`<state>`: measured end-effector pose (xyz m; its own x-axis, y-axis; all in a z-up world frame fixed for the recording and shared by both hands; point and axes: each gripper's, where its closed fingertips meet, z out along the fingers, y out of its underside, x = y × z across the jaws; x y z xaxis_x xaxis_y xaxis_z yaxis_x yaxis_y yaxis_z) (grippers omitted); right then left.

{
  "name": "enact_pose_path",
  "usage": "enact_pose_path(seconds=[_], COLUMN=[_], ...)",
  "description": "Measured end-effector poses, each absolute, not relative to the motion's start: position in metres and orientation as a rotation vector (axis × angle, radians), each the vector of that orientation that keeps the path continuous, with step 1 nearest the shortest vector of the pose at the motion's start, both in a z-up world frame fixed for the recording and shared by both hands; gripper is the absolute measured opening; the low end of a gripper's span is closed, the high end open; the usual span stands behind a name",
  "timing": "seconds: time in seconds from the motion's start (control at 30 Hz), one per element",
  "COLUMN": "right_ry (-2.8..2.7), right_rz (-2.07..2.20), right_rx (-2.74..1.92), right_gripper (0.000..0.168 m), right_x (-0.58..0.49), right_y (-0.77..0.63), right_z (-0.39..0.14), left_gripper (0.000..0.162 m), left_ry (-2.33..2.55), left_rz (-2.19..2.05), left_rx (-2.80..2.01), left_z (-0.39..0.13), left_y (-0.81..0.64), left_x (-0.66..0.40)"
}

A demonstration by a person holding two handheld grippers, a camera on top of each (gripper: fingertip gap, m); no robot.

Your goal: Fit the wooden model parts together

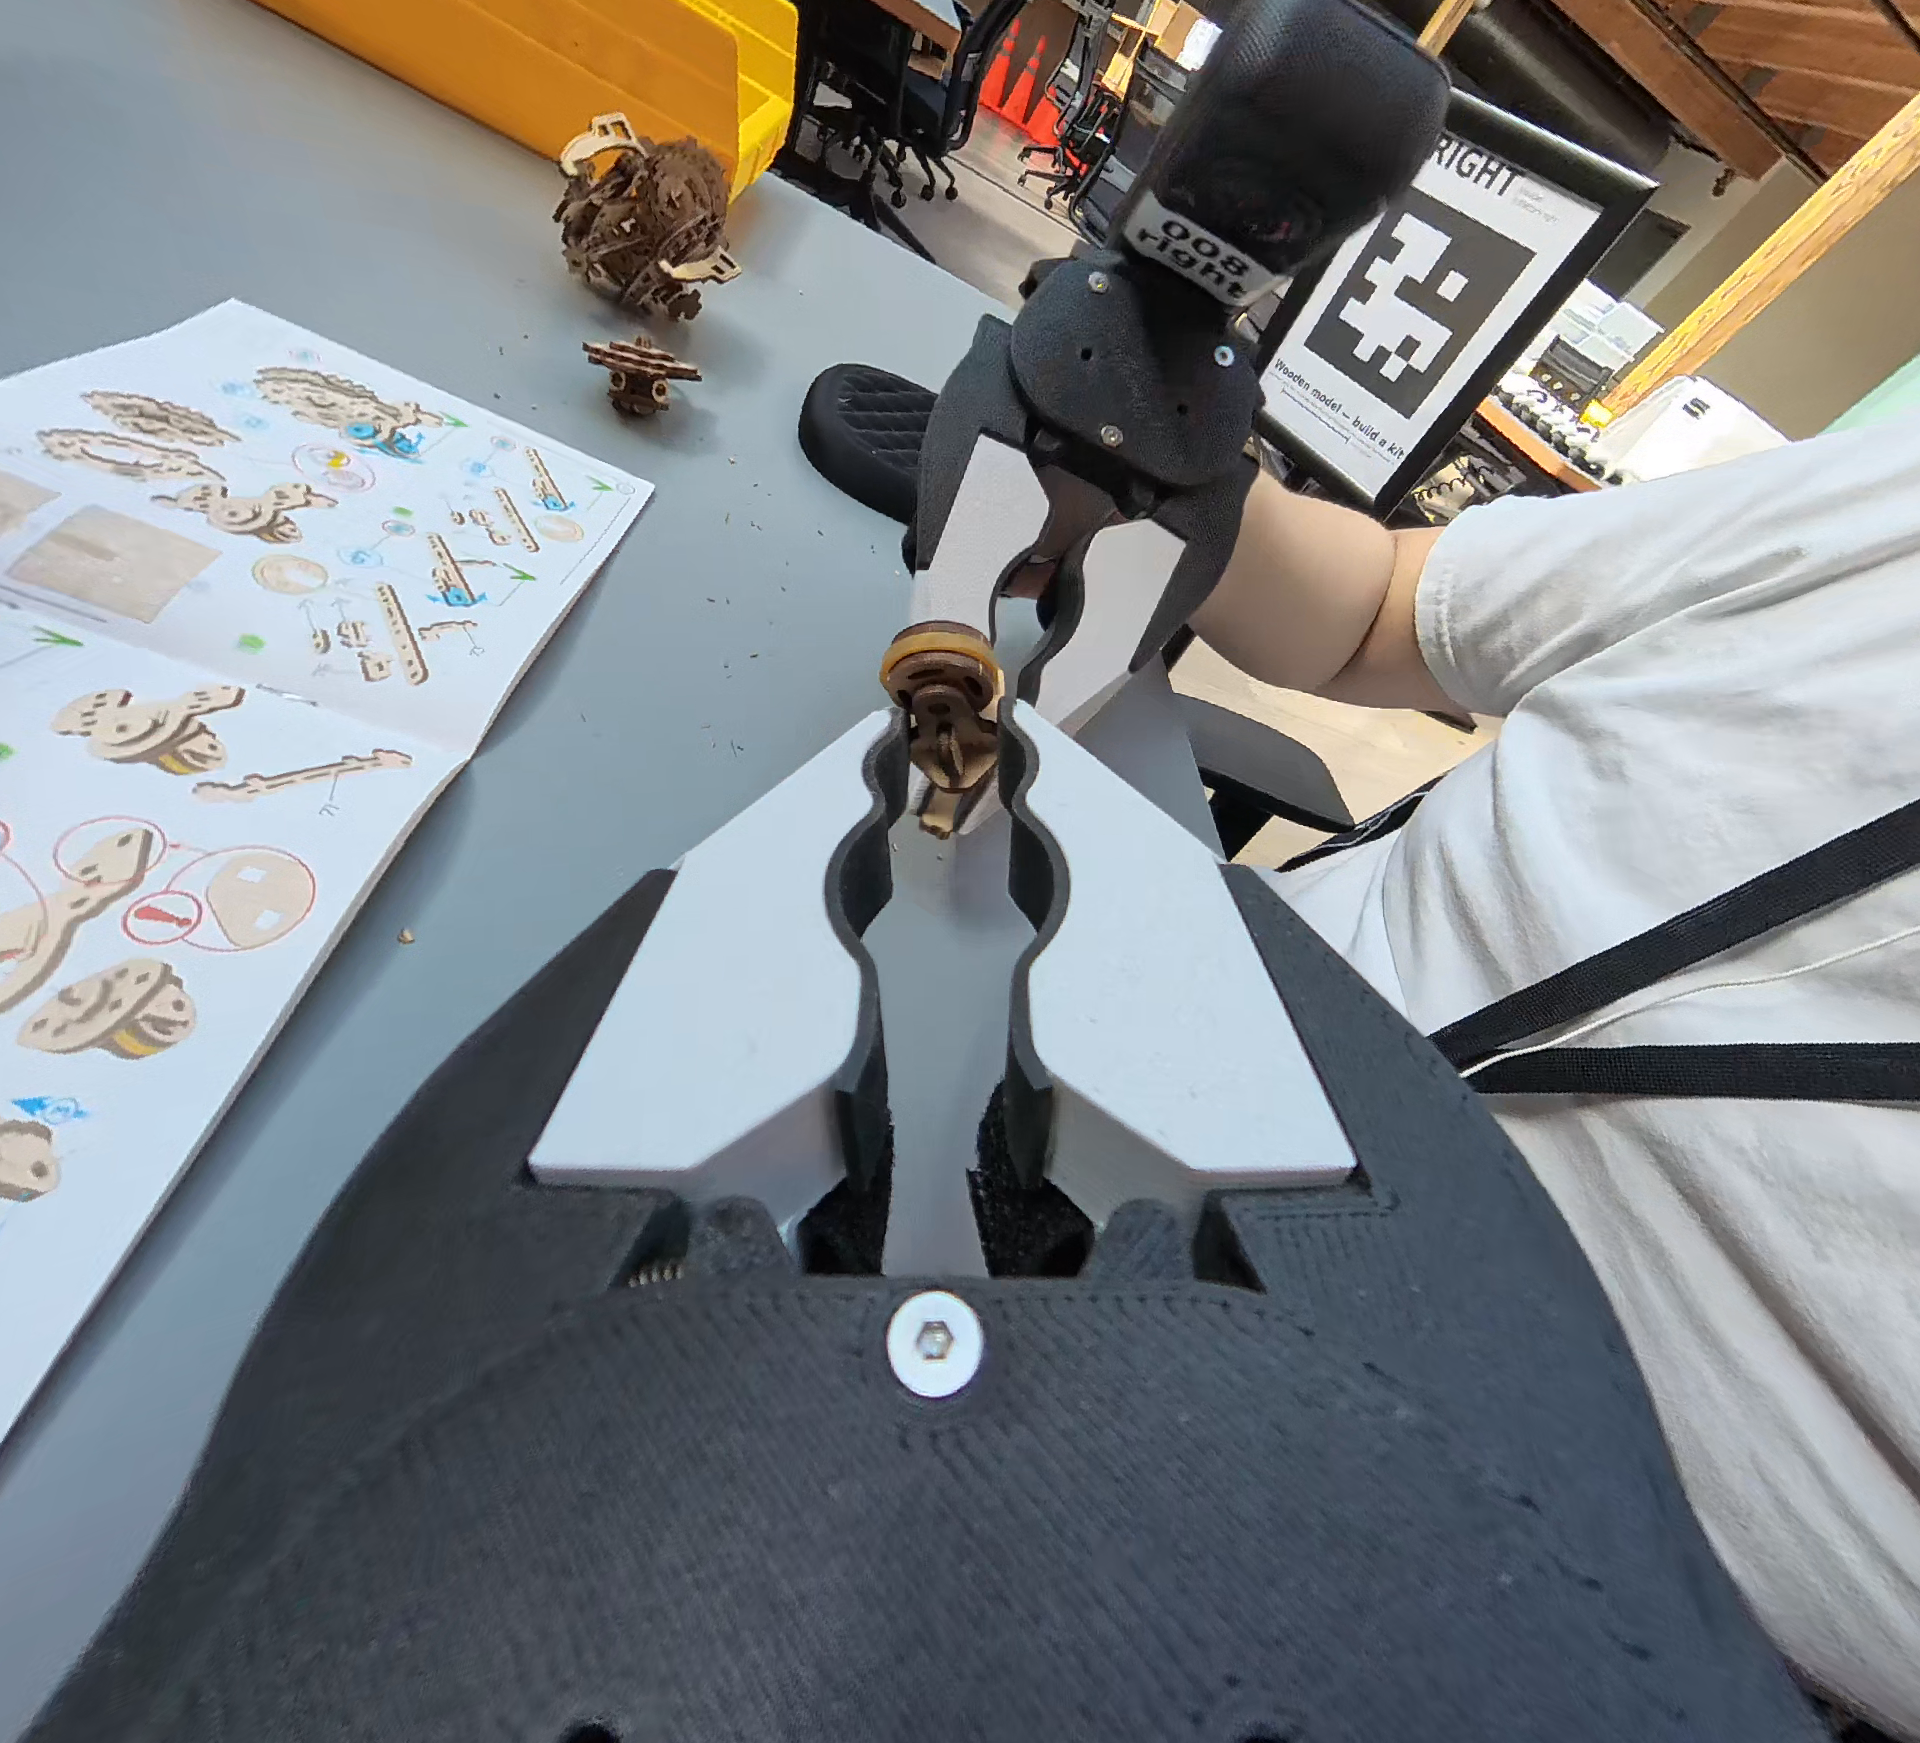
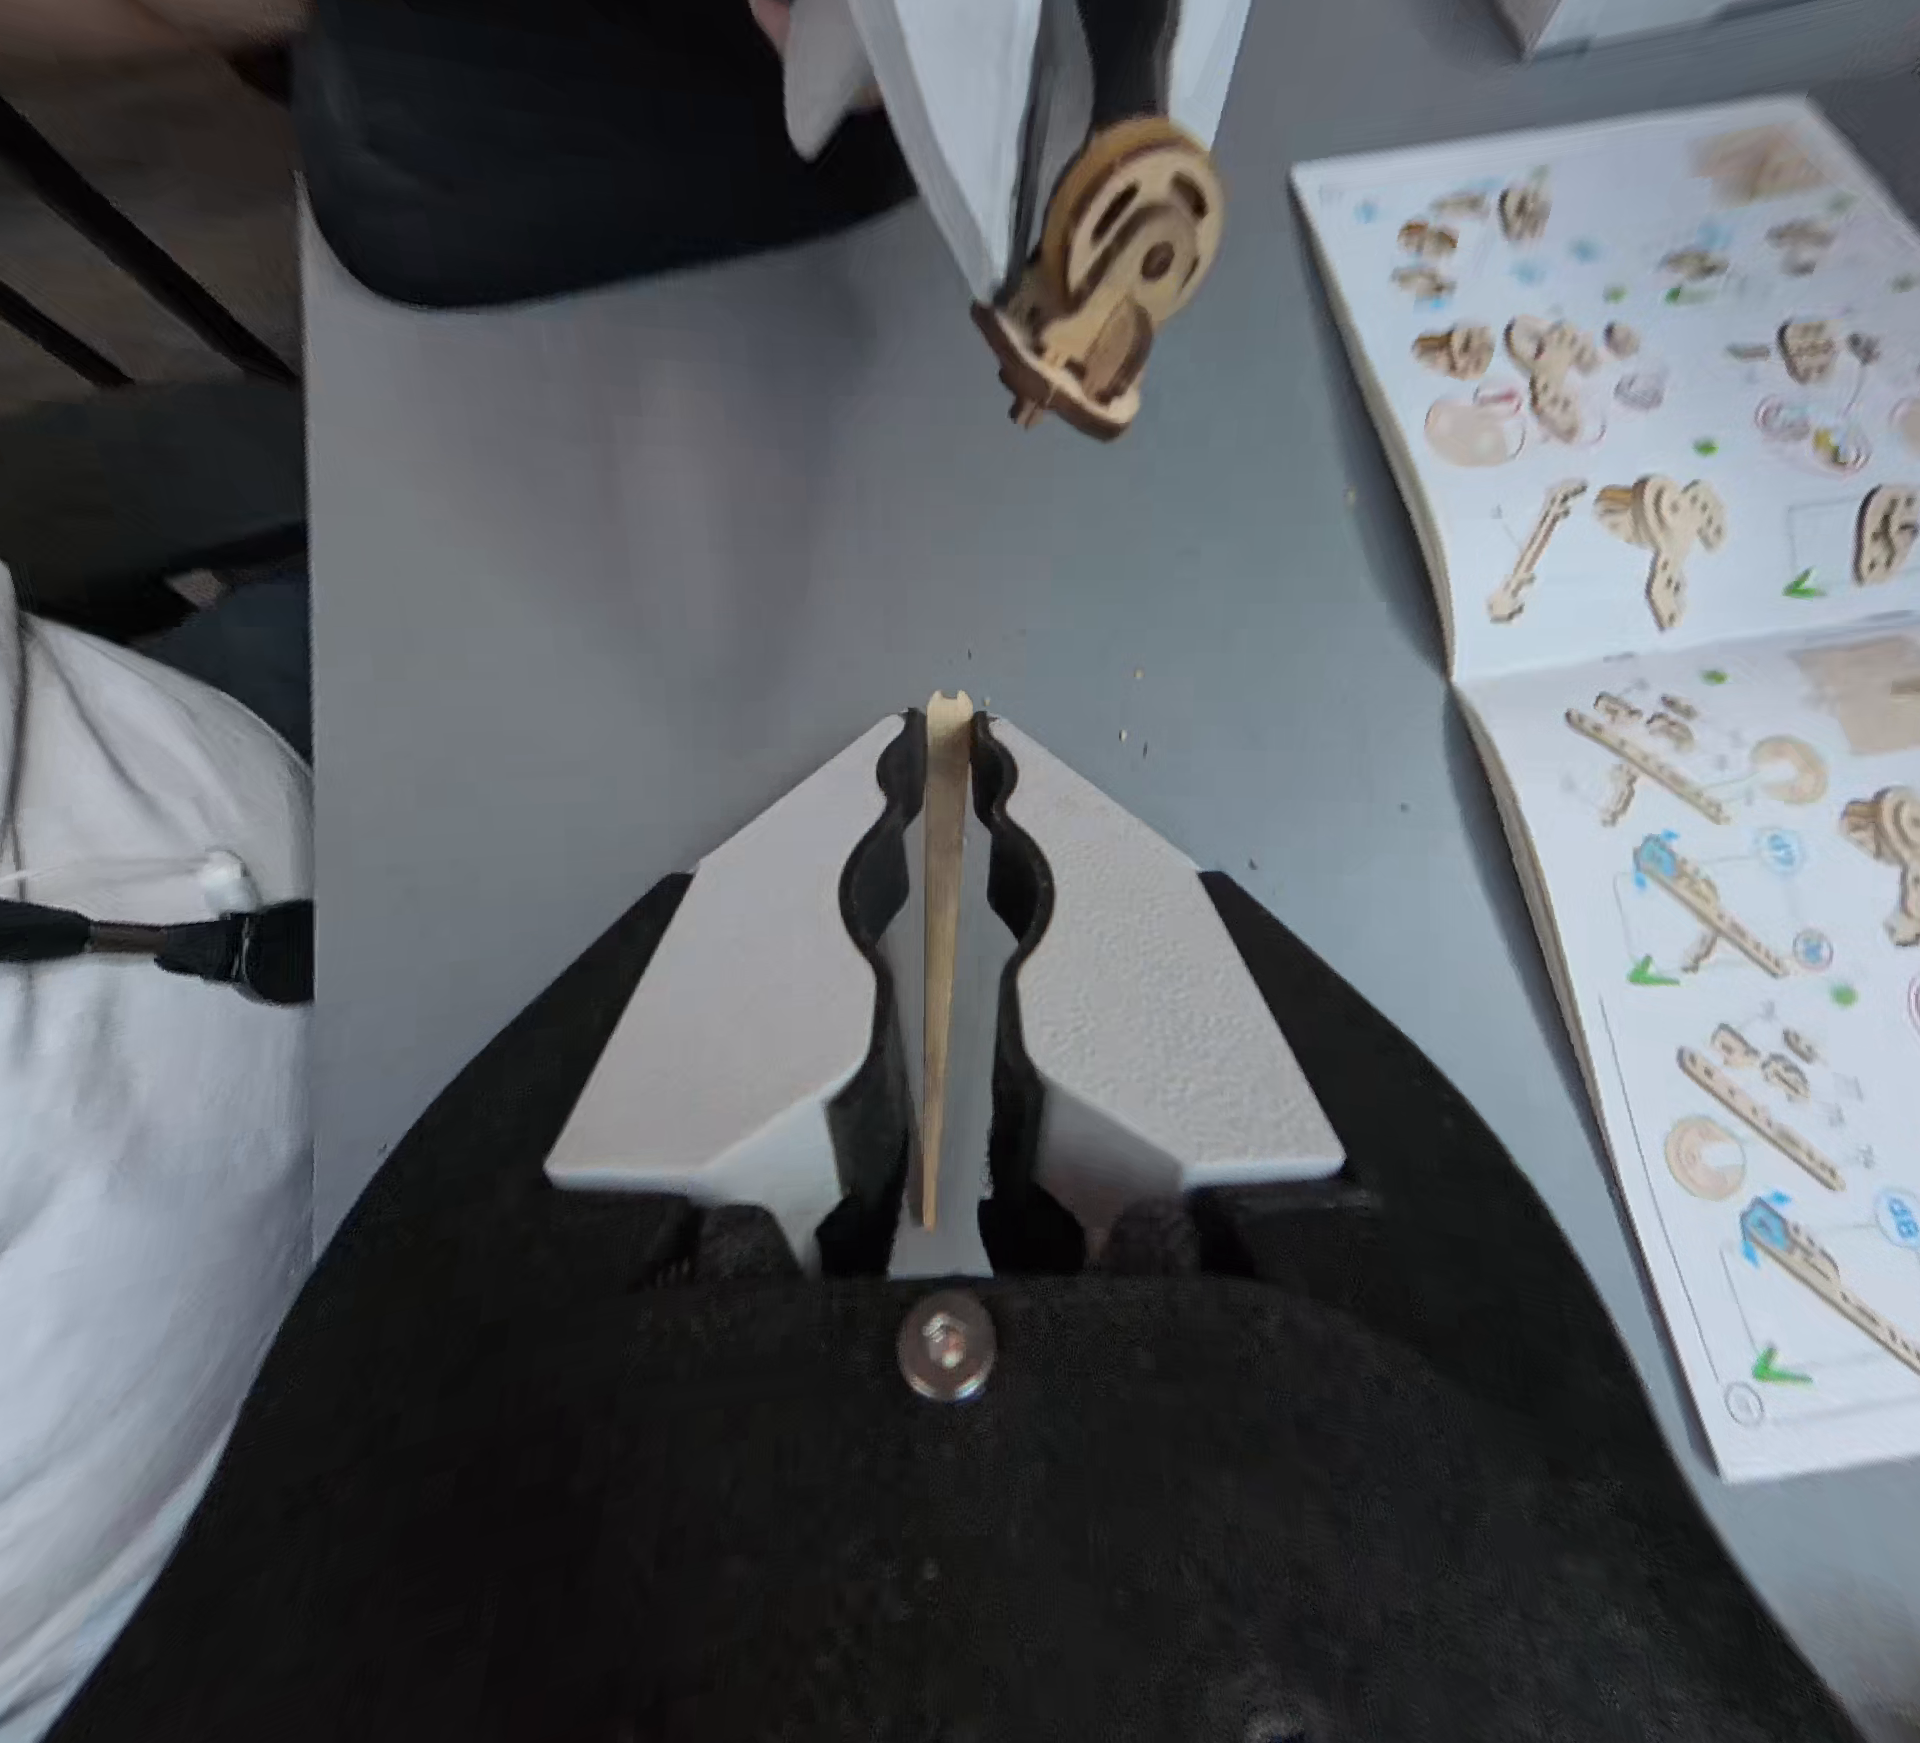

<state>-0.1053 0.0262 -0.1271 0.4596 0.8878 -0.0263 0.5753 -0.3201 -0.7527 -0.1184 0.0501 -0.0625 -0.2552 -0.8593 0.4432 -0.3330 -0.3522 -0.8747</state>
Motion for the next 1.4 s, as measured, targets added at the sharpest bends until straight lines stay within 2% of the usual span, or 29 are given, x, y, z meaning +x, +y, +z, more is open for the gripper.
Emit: enact_pose_path(seconds=[0.03,0.13,0.3,1.4], right_ry=[-1.127,-0.889,-0.757,-0.765], right_rz=[0.682,0.919,1.07,0.987], right_rx=[-1.882,-1.545,-1.409,-1.38], right_gripper=[0.007,0.006,0.006,0.006], right_x=[-0.111,-0.111,-0.101,-0.066], right_y=[0.029,0.031,0.029,0.009], right_z=[-0.105,-0.049,-0.037,-0.051], left_gripper=[0.014,0.014,0.014,0.014], left_ry=[1.461,1.494,1.535,1.791], left_rz=[-1.625,-1.566,-1.521,-1.21], left_rx=[-1.53,-1.445,-1.376,-1.322], left_z=[-0.058,-0.046,-0.03,-0.048], left_y=[0.048,0.042,0.032,0.008], left_x=[-0.118,-0.12,-0.118,-0.074])
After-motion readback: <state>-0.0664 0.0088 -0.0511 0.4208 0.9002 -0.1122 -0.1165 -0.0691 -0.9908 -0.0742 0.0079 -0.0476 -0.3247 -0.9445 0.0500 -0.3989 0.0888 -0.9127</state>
